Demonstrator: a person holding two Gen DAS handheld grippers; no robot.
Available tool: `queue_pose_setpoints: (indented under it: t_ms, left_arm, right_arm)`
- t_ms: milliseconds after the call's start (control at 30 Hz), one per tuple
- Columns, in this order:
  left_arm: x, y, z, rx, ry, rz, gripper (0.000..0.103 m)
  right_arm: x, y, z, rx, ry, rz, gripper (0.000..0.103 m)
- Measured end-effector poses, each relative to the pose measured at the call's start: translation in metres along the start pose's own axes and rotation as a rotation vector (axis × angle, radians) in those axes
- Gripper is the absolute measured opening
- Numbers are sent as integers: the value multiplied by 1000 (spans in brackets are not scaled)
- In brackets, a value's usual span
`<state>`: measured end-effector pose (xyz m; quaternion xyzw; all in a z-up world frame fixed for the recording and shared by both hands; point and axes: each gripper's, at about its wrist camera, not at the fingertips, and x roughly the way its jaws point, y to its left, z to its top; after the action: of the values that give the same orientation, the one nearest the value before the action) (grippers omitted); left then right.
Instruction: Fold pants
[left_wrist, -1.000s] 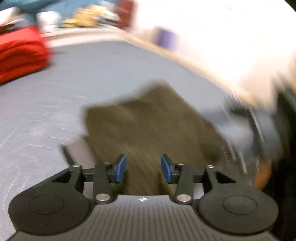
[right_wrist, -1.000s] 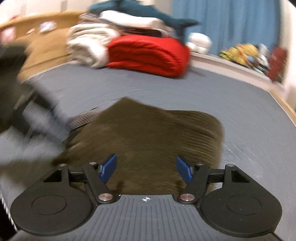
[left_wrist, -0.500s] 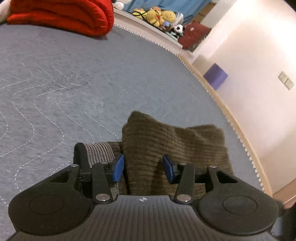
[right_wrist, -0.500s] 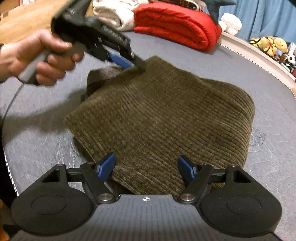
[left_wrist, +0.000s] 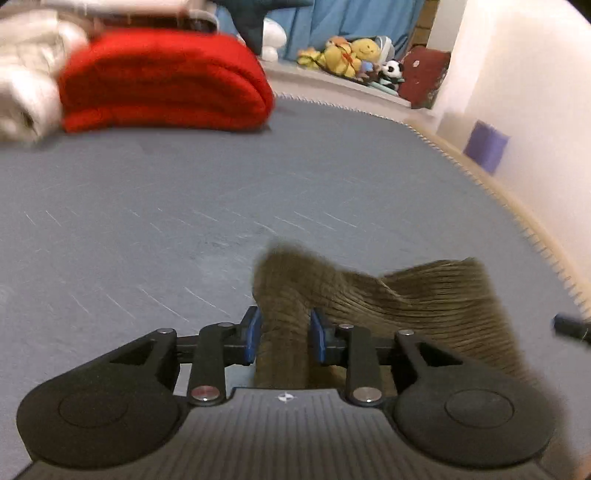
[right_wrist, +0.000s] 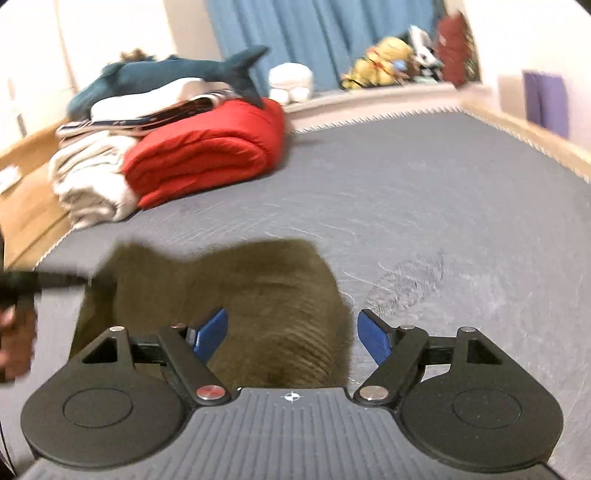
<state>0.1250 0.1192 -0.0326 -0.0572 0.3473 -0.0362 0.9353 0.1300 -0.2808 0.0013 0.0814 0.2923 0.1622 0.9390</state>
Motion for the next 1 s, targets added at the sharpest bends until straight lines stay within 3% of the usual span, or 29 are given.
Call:
queue_pose_setpoints:
  t_ms: [133,233,300,333,367,400,433,467,533,633,700,733,767,833,900,1000]
  left_arm:
    - [-27,5,-1,-19,-67,-58,35]
    - [-36,5,-7,17,-21,-169,34]
    - [-25,-7,-24,137,154,-289,34]
    - [-17,-19,-40,250,252,-320,34]
    - [-17,-36,-63,438,274,-295,35]
    - [-22,-49,-78,578,246,-261,36]
    - [-29,-56,-85,649,217,-249,35]
    - [-33,-55,-83,631,224,-270,35]
    - [-36,-39,-72,499,239,-339,35]
    - [-43,-15,-57,379,156,-312,40]
    - [-45,2,-46,244,100,-310,42]
    - [-43,11,-42,169,84,-313,48]
    - [-41,18,-40,116,74,-304,61]
    - [-33,26,-37,54,88,-264,76]
    - [-26,26,-39,41,120,-254,77]
    - [-15,18,-49,29,221,-318,77]
  right_arm:
    - [24,-3,5,58,22,-12,80]
    - [43,0,14,91,24,-11,82]
    - [56,4,16,117,29,-15,83]
    - [64,4,18,129,30,-20,83]
    - [73,4,21,141,34,-29,83]
    - [80,4,22,151,40,-38,83]
    - [86,3,23,159,48,-48,83]
    - [93,3,24,169,58,-61,83]
    - [106,1,24,183,77,-90,83]
    - [124,-1,22,180,115,-147,83]
    - [134,-1,18,150,120,-205,83]
    - [138,0,15,136,125,-229,83]
    - [142,1,13,135,127,-239,83]
    - [147,0,11,154,129,-248,83]
    - [152,-5,10,197,130,-244,85]
    - [153,-15,8,253,136,-228,87]
